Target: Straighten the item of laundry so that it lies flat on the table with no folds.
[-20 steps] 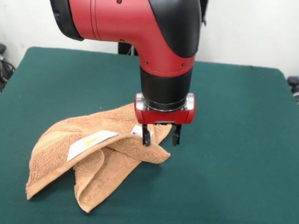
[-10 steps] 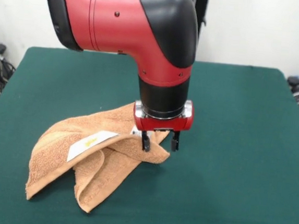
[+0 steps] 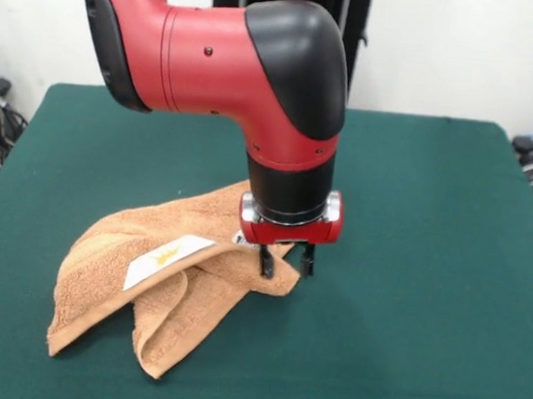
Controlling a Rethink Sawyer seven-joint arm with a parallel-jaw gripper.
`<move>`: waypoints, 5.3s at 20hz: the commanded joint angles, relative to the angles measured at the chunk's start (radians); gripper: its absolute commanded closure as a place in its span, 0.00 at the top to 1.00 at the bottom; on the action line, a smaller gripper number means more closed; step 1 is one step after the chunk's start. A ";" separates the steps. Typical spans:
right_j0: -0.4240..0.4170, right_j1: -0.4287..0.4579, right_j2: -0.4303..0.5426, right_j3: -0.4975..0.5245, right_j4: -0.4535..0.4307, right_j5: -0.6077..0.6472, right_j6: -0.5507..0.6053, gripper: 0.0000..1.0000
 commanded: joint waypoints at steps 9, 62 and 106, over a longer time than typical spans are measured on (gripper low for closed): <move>0.000 0.013 -0.002 0.036 -0.055 -0.143 0.049 0.00; -0.154 -0.490 0.012 0.559 0.062 0.034 0.046 0.00; -0.008 -0.208 0.023 0.224 0.065 -0.064 0.099 1.00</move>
